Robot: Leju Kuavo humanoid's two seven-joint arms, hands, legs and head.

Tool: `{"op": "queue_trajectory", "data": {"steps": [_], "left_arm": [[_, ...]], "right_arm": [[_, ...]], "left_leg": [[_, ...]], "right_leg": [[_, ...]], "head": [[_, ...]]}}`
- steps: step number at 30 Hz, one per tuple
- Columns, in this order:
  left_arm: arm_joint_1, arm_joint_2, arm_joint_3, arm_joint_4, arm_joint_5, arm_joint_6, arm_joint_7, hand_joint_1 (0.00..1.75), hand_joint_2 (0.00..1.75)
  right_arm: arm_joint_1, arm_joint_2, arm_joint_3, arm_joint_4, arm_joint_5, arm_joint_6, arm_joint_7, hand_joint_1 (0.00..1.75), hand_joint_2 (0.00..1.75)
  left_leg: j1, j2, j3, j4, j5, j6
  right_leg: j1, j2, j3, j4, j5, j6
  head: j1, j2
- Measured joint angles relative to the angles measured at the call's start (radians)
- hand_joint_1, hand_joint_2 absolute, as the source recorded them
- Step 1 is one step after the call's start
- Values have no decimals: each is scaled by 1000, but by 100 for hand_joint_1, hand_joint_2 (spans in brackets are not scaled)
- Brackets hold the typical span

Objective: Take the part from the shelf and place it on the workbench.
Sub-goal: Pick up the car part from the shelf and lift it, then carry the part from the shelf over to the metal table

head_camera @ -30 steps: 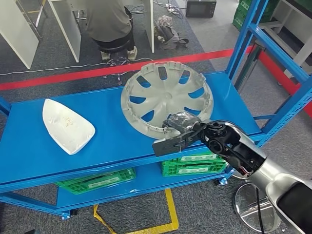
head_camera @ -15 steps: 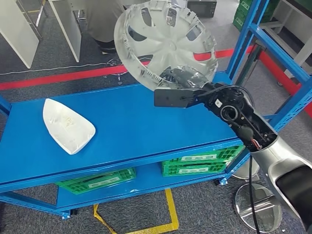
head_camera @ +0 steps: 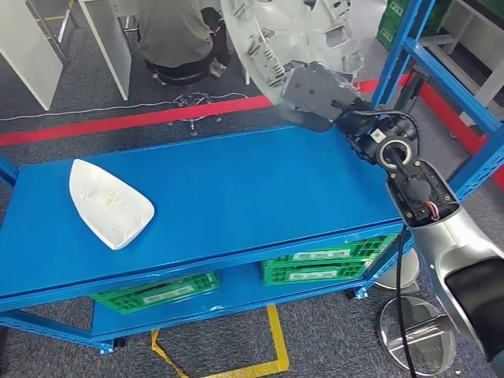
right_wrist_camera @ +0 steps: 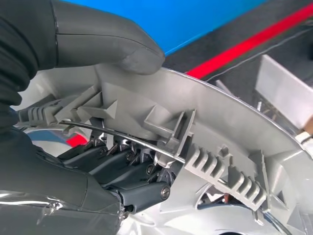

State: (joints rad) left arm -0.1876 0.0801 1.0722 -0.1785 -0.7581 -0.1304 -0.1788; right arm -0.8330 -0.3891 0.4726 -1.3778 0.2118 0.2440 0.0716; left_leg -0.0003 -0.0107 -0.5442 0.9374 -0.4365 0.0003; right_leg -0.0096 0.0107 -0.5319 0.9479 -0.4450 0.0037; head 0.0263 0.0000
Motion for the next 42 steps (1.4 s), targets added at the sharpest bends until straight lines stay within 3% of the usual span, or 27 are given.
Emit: {"op": "queue_trajectory", "data": {"steps": [4,15,22,30,34,42], "left_arm": [[0,0,0,0,-1,4,-11,0,0],[1,0,1,0,-3,5,-13,0,0],[1,0,2,0,-23,21,-32,0,0],[0,0,4,0,-33,-1,-47,0,0],[-1,0,8,0,-33,-18,-56,0,175],[-5,0,11,0,-35,-27,-63,0,175]], "right_arm": [[0,6,-24,17,-102,11,-4,175,175],[0,20,-53,48,-134,19,-4,175,175],[0,33,-54,60,-405,40,12,175,175],[-5,69,-34,80,-580,116,6,175,175],[-5,94,-18,94,-643,181,9,175,175],[-5,135,14,112,-676,207,17,175,175]], "left_leg": [[0,0,0,0,0,0],[0,0,-1,0,0,0],[0,0,-1,0,0,0],[0,0,-1,0,0,0],[0,0,-1,0,0,0],[0,0,-1,0,0,0]], "right_leg": [[0,0,0,0,0,0],[0,-1,-1,0,0,0],[0,-1,-1,0,0,0],[0,0,-1,0,0,0],[0,-1,-1,0,0,0],[0,-1,-1,0,0,0]], "head": [[0,0],[0,0],[0,0],[0,0],[0,0],[0,0]]}}
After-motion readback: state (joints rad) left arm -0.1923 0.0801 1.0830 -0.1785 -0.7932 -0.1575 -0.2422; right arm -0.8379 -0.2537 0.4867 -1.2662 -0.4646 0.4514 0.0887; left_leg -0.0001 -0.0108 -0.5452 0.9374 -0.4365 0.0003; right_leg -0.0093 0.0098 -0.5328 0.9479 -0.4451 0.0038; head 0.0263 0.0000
